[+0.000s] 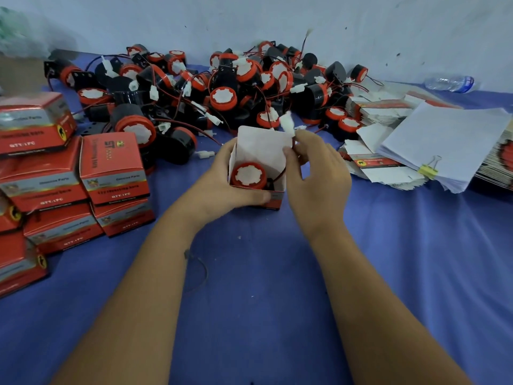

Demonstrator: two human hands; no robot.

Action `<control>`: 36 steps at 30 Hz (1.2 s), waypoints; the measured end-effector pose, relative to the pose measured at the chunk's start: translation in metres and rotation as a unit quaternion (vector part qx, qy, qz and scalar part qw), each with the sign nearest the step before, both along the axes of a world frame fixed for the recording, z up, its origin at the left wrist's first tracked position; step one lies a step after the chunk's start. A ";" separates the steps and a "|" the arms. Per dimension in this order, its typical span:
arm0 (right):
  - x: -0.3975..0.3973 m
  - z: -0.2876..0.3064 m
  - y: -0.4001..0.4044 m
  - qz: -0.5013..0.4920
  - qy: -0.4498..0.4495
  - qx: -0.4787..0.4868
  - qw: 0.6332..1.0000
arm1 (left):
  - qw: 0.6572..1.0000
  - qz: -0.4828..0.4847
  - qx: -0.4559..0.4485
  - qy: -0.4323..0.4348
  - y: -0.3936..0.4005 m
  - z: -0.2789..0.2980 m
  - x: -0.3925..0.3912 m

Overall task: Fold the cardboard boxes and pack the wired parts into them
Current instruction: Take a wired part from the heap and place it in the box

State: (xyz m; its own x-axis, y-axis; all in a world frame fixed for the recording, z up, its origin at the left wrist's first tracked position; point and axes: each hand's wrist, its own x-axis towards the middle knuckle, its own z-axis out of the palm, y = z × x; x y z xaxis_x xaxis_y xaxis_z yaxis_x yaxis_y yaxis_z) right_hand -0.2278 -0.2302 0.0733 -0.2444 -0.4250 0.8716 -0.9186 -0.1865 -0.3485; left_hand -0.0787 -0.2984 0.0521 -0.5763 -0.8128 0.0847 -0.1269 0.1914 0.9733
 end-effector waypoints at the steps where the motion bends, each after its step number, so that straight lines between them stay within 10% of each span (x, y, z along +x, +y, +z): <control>1: -0.001 0.002 0.000 -0.015 0.071 -0.021 0.997 | 0.999 -0.017 -0.019 -0.020 -0.001 0.000 0.002; 5: 0.004 0.009 0.004 0.016 0.172 0.010 0.985 | 0.996 0.041 -0.068 -0.030 0.003 -0.001 0.003; 11: 0.006 0.007 0.001 0.010 0.100 0.380 0.919 | 0.991 0.107 -0.077 0.003 0.006 -0.004 -0.002; 17: 0.009 0.018 0.006 0.123 -0.078 0.405 0.903 | 0.996 0.087 -0.015 0.017 0.002 0.001 0.000; 23: 0.015 0.017 0.007 0.108 -0.005 0.423 0.900 | 0.984 0.173 -0.004 0.040 0.003 -0.004 -0.011; 30: -0.003 0.040 0.010 0.121 -0.163 0.183 0.962 | 0.979 0.198 -0.024 0.041 0.001 -0.005 -0.014; 36: 0.002 0.044 0.014 0.244 -0.308 0.243 0.887 | 0.977 0.209 -0.030 0.030 0.005 -0.003 -0.015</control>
State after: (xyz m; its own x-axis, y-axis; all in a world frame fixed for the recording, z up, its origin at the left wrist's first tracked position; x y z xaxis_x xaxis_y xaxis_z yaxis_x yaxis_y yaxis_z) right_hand -0.2263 -0.2159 0.1173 -0.2935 -0.9003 0.3215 -0.3768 -0.2001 -0.9044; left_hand -0.0938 -0.2936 0.0491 -0.1880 -0.9684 0.1637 -0.1492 0.1929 0.9698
